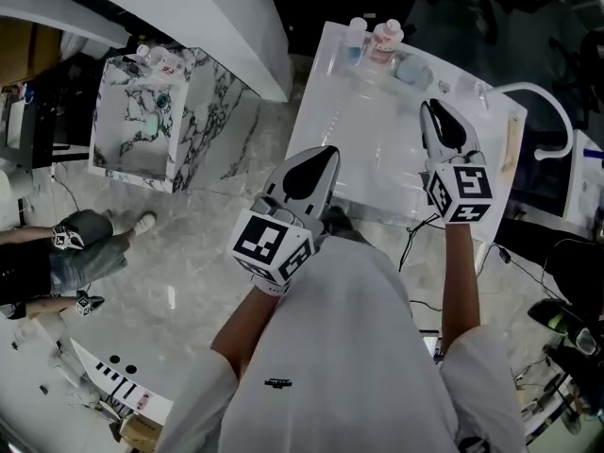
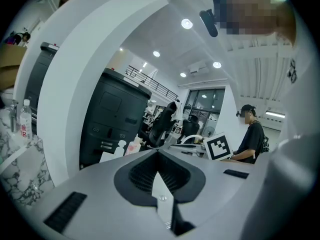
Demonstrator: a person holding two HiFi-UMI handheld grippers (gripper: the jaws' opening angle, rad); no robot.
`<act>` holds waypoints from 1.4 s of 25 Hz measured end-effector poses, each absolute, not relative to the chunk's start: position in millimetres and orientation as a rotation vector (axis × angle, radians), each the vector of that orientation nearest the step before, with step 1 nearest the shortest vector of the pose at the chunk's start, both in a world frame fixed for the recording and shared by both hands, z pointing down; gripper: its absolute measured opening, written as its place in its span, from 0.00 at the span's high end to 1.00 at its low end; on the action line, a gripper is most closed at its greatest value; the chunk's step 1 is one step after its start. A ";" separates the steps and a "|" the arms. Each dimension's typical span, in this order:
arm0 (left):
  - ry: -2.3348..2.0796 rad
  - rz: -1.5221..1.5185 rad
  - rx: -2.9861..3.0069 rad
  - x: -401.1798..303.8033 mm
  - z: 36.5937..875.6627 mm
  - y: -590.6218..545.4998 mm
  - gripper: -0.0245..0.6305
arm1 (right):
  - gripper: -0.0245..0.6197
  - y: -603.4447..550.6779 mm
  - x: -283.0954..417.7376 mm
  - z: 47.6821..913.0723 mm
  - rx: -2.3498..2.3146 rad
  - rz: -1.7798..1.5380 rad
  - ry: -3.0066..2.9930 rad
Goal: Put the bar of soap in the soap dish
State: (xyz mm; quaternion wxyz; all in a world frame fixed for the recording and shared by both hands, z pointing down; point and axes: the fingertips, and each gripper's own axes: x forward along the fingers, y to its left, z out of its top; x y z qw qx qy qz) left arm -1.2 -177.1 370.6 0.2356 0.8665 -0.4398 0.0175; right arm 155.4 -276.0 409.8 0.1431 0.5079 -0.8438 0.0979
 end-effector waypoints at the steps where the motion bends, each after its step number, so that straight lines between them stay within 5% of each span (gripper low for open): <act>1: -1.209 0.041 2.378 -1.6 368.8 -175.7 0.95 | 0.87 -271.0 154.5 405.0 1.472 0.277 -2.439; 35: -1.290 -0.037 2.466 -8.7 326.2 -146.7 0.95 | 0.94 -149.1 163.2 290.3 1.728 0.090 -2.578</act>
